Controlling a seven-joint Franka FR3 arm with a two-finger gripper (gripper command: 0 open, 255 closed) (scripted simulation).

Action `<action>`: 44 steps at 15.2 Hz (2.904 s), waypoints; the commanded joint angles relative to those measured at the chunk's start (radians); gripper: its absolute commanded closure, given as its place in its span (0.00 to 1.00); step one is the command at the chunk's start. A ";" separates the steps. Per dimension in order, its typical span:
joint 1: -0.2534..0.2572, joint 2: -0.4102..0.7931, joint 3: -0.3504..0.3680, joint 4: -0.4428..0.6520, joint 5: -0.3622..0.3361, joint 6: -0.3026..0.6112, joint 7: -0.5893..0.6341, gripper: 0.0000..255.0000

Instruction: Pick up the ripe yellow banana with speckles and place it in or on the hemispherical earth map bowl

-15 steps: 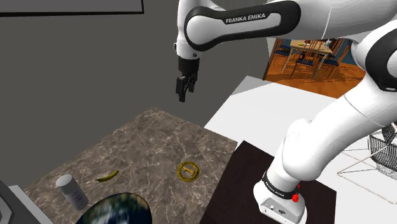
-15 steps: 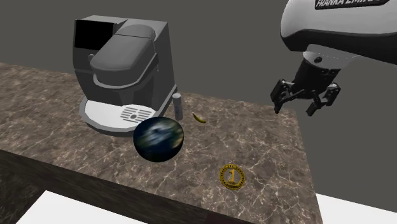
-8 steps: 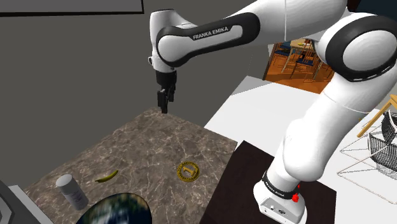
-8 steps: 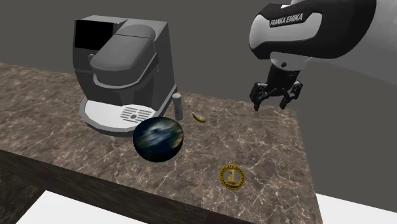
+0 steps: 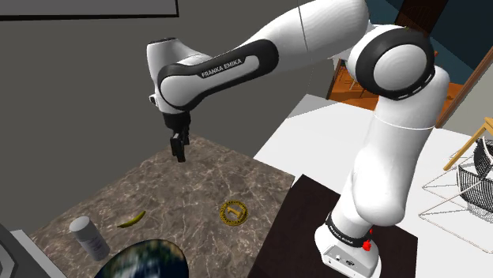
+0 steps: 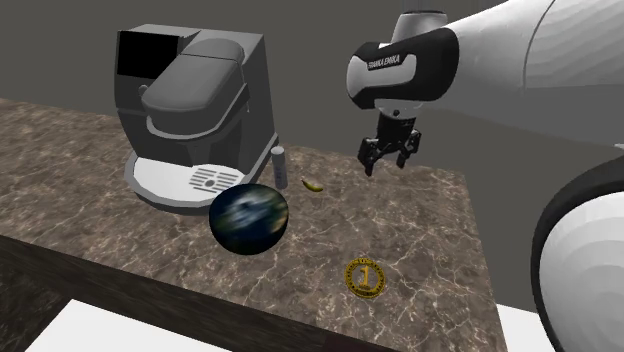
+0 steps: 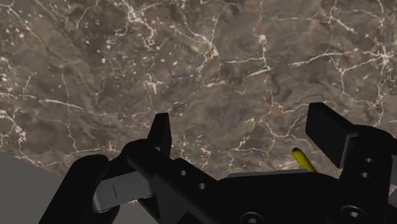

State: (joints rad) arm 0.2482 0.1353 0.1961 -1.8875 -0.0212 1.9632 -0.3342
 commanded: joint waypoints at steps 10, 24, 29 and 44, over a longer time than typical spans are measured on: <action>0.121 0.340 0.073 0.265 -0.110 0.010 -0.106 0.00; 0.192 0.521 0.088 0.342 -0.176 0.082 -0.152 0.00; 0.192 0.522 0.088 0.342 -0.176 0.082 -0.152 0.00; 0.190 0.500 0.092 0.350 -0.170 0.054 -0.155 1.00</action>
State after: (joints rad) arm 0.4400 0.6441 0.2873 -1.5368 -0.1934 2.0242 -0.4878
